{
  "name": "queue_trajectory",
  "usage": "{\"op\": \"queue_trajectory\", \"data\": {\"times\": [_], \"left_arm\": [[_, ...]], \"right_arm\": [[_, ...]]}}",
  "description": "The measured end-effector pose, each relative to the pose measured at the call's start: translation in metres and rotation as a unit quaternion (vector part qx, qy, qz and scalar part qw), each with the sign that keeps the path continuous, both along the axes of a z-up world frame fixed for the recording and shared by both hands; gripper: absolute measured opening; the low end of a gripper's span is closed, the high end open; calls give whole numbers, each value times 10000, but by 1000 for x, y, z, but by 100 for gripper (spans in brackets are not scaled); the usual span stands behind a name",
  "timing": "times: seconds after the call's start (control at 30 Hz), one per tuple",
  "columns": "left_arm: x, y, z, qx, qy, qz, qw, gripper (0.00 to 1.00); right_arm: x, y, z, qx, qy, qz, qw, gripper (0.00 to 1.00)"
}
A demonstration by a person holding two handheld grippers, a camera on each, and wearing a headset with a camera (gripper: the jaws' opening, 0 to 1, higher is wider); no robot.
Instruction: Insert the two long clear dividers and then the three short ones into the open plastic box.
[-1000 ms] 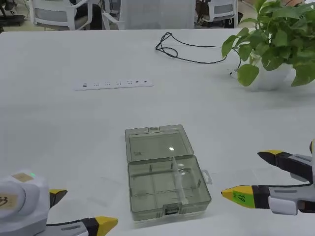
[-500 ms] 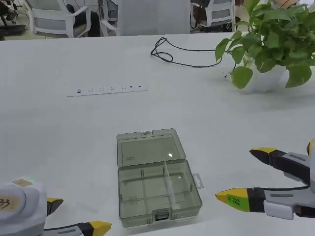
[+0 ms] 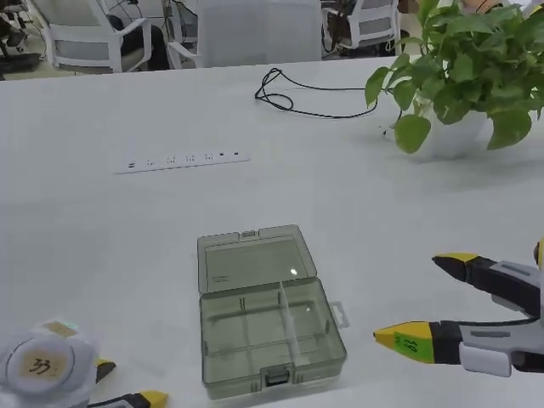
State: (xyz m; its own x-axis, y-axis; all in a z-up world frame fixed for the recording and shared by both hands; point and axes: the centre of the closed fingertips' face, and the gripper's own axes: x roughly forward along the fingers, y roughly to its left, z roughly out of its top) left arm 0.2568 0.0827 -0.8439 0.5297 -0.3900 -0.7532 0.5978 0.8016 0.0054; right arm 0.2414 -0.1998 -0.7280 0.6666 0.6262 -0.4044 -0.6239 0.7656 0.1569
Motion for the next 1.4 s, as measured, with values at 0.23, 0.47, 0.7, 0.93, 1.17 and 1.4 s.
{"op": "queue_trajectory", "data": {"times": [0.23, 0.47, 0.7, 0.93, 1.17, 1.4], "left_arm": [[-1, -5, 0, 197, 264, 182, 9993, 41], [0, -4, -1, 243, 365, 292, 9986, 33], [-2, -2, -1, 184, 319, 336, 9988, 33], [-2, -3, -1, 102, 318, 317, 9989, 32], [-1, -6, -1, 36, 340, 284, 9990, 32], [1, -6, 0, -9, 326, 292, 9990, 32]], "right_arm": [[-2, 3, -3, 18, 8, 25, 10000, 96], [-3, 4, -3, 50, 13, 48, 10000, 96], [-2, 5, -4, 73, 44, 76, 9999, 95], [-3, 10, -4, 75, 80, 137, 9998, 94], [-1, 12, -4, 87, 91, 154, 9998, 93], [-1, 12, -6, 90, 121, 160, 9998, 93]]}}
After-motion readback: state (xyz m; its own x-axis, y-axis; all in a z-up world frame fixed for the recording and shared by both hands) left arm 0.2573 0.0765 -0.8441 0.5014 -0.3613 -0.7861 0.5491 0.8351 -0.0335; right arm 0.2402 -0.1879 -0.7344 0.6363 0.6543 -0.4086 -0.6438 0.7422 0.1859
